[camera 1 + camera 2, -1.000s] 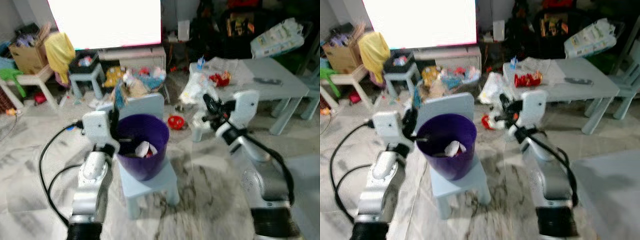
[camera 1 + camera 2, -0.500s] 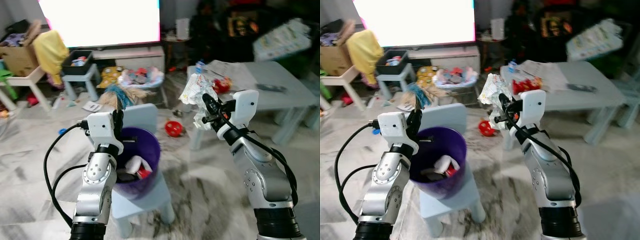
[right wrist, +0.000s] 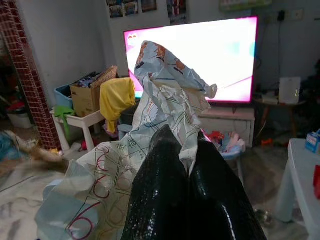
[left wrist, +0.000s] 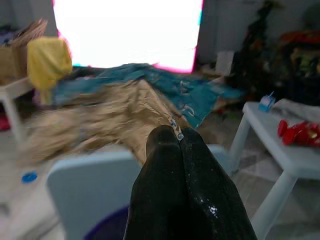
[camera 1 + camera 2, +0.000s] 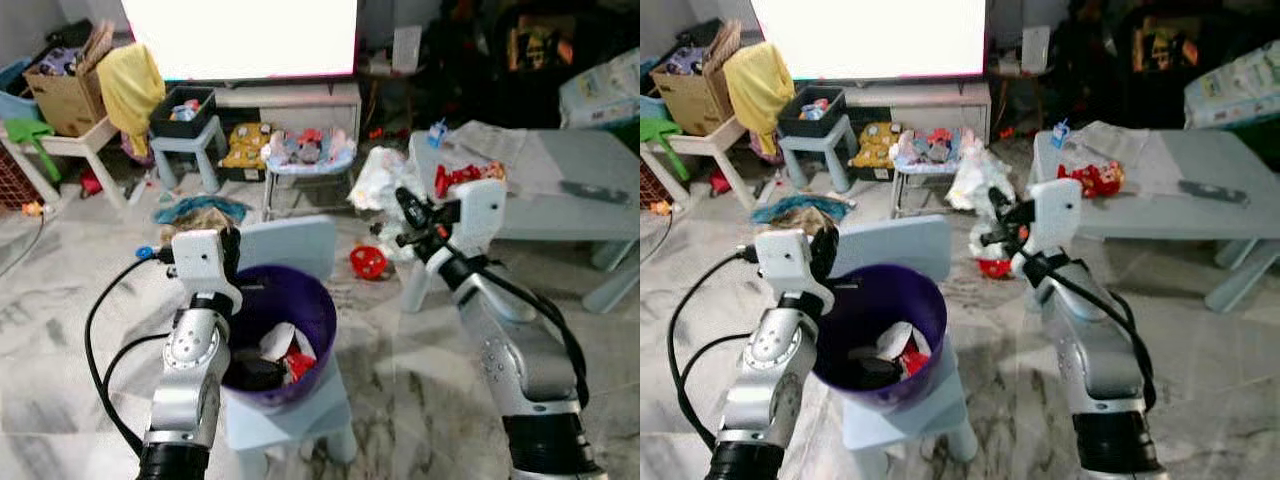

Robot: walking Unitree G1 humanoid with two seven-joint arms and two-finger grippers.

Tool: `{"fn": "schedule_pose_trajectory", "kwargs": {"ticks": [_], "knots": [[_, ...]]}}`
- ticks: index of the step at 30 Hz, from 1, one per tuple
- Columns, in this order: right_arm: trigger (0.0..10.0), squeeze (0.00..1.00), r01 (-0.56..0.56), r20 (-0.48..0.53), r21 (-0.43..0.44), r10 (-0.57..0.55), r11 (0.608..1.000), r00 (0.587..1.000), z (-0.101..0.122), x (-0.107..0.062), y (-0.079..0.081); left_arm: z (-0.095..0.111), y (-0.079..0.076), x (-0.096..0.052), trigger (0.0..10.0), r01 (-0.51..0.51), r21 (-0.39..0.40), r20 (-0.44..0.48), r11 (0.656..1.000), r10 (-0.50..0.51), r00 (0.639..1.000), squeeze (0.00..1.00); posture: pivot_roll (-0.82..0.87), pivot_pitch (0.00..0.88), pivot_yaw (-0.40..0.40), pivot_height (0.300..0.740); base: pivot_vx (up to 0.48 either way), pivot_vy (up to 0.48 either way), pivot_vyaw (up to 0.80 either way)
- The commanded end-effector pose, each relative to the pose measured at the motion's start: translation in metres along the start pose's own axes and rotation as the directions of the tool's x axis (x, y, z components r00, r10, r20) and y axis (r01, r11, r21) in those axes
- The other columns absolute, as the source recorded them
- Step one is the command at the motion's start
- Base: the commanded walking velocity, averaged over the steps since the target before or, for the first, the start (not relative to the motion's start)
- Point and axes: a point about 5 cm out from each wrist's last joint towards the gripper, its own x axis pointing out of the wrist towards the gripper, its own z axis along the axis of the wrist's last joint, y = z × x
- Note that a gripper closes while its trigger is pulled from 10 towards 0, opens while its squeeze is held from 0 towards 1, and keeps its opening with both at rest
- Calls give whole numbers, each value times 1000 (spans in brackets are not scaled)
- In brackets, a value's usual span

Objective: Picking trash to rubbish bin

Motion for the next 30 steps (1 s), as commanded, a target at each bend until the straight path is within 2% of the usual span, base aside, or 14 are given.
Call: {"fn": "schedule_pose_trajectory", "kwargs": {"ticks": [1,6,7,10,13,16,18,19,20,21,22,23,24,30], "knots": [[10000,0,-10,10,-2,10,1000,1000,2,1,4,-6,5,1,0,-9,-6,-30,1000,8,1000,0,-11,38,5,740,0,0,0],[10000,0,-12,3,-6,12,1000,1000,0,0,4,-37,5,2,0,-18,-45,-200,999,9,980,0,-20,43,6,740,0,0,0],[10000,0,-10,1,-7,10,1000,1000,0,-1,3,-48,6,2,0,-55,-95,-264,994,28,964,0,-21,43,6,740,0,0,0],[10000,0,-6,-2,-12,6,1000,1000,0,-2,2,-63,10,2,0,-107,-161,-356,981,43,933,0,-29,48,8,740,0,0,0],[10000,0,-2,-4,-14,2,1000,1000,0,-4,1,-73,14,2,0,-132,-167,-405,977,54,913,0,-38,55,7,740,0,0,0],[10000,0,1,-8,-16,-2,1000,1000,0,-6,1,-81,16,3,0,-160,-212,-451,964,48,891,0,-45,63,7,740,0,0,0],[10000,0,3,-16,-20,-4,1000,1000,0,-9,0,-96,15,1,0,-176,-229,-530,957,29,848,0,-56,71,4,740,0,0,0],[10000,0,3,-16,-20,-4,1000,1000,0,-9,0,-96,15,1,0,-176,-229,-530,957,29,848,0,-56,71,4,740,0,0,0],[10000,0,4,-19,-22,-4,1000,1000,0,-10,0,-104,14,-3,0,-191,-249,-570,950,16,821,0,-64,75,3,740,0,0,0],[10000,0,4,-19,-24,-4,1000,1000,0,-10,0,-106,14,-3,0,-198,-259,-580,945,12,815,0,-64,75,3,740,0,0,0],[10000,0,5,-21,-25,-6,1000,1000,0,-11,0,-109,12,-4,4863,-203,-279,-588,939,0,809,1000,-70,79,2,740,0,0,0],[10000,0,7,-23,-27,-7,1000,1000,0,-12,-1,-111,11,-5,4863,-205,-300,-595,932,-14,803,1000,-72,80,1,740,0,0,0],[10000,0,8,-25,-29,-9,1000,1000,0,-13,-1,-113,10,-6,10000,-215,-315,-601,924,-19,799,1000,-77,83,1,740,0,0,0],[10000,0,15,-37,-35,-17,999,999,0,-16,-4,-118,8,-8,10000,-225,-337,-611,914,-31,791,1000,-80,95,-2,740,0,0,0]]}}
